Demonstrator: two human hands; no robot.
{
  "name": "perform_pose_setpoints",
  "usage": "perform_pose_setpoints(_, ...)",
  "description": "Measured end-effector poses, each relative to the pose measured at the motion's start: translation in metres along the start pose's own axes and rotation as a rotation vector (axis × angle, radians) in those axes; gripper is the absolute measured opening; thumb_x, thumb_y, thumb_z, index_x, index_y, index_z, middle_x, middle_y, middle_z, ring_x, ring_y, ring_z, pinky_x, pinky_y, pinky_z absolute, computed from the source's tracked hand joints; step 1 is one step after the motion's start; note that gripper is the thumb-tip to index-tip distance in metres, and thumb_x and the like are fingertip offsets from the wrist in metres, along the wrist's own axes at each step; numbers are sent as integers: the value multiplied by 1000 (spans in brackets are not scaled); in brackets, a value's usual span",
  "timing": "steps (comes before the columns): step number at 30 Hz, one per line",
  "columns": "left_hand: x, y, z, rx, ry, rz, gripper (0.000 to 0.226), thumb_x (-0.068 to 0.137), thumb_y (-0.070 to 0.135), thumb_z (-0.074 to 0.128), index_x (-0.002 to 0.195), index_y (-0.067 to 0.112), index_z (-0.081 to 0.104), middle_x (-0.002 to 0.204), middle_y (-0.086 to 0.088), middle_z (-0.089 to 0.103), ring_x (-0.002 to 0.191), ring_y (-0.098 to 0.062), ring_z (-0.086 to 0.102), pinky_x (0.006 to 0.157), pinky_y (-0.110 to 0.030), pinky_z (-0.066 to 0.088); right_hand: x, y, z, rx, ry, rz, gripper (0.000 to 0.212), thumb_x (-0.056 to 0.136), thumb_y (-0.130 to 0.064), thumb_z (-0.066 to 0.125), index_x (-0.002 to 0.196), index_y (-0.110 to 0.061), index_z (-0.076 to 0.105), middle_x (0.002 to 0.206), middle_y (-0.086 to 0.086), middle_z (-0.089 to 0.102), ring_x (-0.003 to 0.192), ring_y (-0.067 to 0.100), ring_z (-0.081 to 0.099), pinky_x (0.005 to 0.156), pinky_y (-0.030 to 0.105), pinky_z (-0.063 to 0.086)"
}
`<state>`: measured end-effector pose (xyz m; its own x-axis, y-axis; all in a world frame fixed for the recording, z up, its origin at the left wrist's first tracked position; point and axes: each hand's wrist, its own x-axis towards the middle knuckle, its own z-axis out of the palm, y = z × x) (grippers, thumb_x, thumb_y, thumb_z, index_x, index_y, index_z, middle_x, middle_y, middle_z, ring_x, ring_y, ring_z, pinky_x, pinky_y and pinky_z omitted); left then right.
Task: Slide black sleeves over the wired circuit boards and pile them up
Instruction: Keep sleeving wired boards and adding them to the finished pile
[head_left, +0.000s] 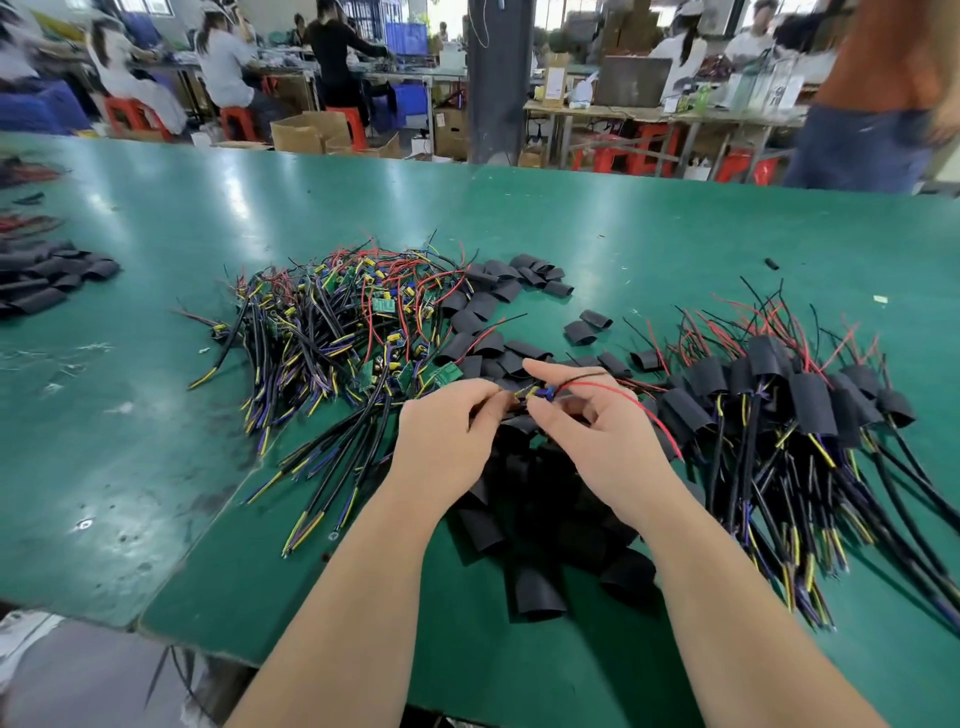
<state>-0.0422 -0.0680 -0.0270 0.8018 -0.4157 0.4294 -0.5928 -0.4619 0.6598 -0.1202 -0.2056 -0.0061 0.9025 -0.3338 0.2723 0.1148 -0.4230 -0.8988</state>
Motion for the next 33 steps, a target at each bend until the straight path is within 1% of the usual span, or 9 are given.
perform_pose_setpoints(4,1,2,-2,-200,81,-54,16,96,18,54,88,27,64,81,16,66,79,2,61,79,-24,48,2,2,-1,74,31,-42,19,88,-11,67,101,-24,72,102,-8,69,88,7,66,83,20,50)
perform_pose_setpoints(7,1,8,-5,-345,97,-23,18,94,20,55,85,32,66,83,15,70,81,1,65,74,-18,50,5,6,1,301,78,10,17,88,-3,65,88,-19,71,98,-5,72,83,11,69,75,21,52)
perform_pose_setpoints(13,1,6,-7,-336,62,-23,7,85,24,71,82,23,77,75,14,71,72,-1,65,68,-18,49,9,15,1,472,48,14,25,85,1,65,74,-21,69,107,-9,71,82,19,68,70,23,52)
perform_pose_setpoints(17,0,5,-8,-362,13,-24,12,82,21,74,93,23,78,82,11,74,78,-7,68,75,-28,54,12,17,3,472,79,20,10,84,3,66,84,-7,65,101,-8,71,77,12,65,68,22,51)
perform_pose_setpoints(23,-1,3,-5,-125,85,124,14,88,26,64,89,18,76,75,8,71,66,-8,64,66,-34,52,13,12,8,514,145,149,28,85,-2,68,105,-18,57,82,-1,73,79,16,70,68,25,55)
perform_pose_setpoints(26,1,-1,-7,-136,195,58,16,91,27,58,85,17,70,71,9,69,60,-9,64,64,-36,55,11,12,8,112,166,167,25,86,-19,70,97,-31,51,82,-3,69,75,6,65,73,17,49)
perform_pose_setpoints(29,3,-4,-10,-215,345,-11,10,93,21,59,85,24,66,70,22,66,55,-2,62,61,-16,50,6,11,10,-415,118,-62,14,86,-14,64,90,-27,60,84,-7,61,75,5,52,74,20,43)
perform_pose_setpoints(31,4,-5,-12,-229,406,-26,11,93,21,59,86,27,64,71,22,66,55,-1,62,59,-10,46,3,9,14,-562,78,-171,15,86,-17,63,99,-23,68,98,-4,60,93,15,52,85,31,42)
perform_pose_setpoints(33,4,-5,-12,-213,418,-17,10,93,22,59,87,29,63,74,19,66,56,-2,61,61,-15,49,1,7,19,-709,-26,-193,31,88,-34,61,119,-31,64,119,-5,55,114,21,44,94,35,34)
